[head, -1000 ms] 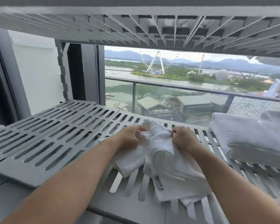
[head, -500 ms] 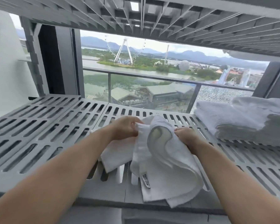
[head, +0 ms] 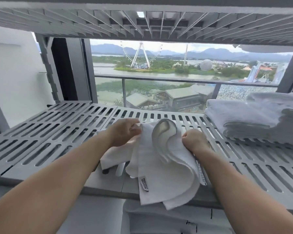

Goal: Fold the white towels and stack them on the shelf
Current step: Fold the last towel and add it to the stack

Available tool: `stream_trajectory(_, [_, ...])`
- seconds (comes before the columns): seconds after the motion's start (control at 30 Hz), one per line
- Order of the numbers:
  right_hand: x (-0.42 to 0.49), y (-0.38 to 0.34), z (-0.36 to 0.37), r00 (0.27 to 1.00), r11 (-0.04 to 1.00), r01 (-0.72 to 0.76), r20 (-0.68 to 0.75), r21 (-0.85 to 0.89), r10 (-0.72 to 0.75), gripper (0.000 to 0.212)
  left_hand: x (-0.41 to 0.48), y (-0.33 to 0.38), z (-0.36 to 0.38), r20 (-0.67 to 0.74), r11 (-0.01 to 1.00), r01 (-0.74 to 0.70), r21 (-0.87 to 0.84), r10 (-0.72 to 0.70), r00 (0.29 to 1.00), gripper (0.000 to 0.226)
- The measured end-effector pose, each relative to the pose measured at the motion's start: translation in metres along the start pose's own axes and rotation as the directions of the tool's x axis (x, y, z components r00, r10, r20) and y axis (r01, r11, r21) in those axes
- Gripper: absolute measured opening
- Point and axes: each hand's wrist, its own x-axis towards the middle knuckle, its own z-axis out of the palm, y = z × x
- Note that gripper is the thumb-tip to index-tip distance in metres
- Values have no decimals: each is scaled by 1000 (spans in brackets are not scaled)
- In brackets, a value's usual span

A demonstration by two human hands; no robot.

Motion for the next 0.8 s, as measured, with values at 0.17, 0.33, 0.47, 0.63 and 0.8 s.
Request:
stream_trajectory(0.17, [1,-5,11,993,998,-61,-105,-15,59,16,-39,16,-22,45,997,7,-73,-3,999,43])
stream_trajectory(0.33, [-2,-12,11,986,994,-104,-137,-24,100,16,-51,26,-55,507,949,295,-109,-202,838,20])
stream_trajectory(0.47, [-3,-9,3,995,997,-78,-61,-8,77,15,-37,17,-70,602,859,417,-296,-171,780,56])
stream_trajectory(0.63, [-9,-33,-28,976,989,76,-212,128,-48,21,4,-24,-43,4,937,312,-160,-315,949,33])
stream_trajectory(0.8, [-36,-101,-61,895,872,442,-46,211,-443,52,34,-58,-13,134,907,356,223,-390,911,55])
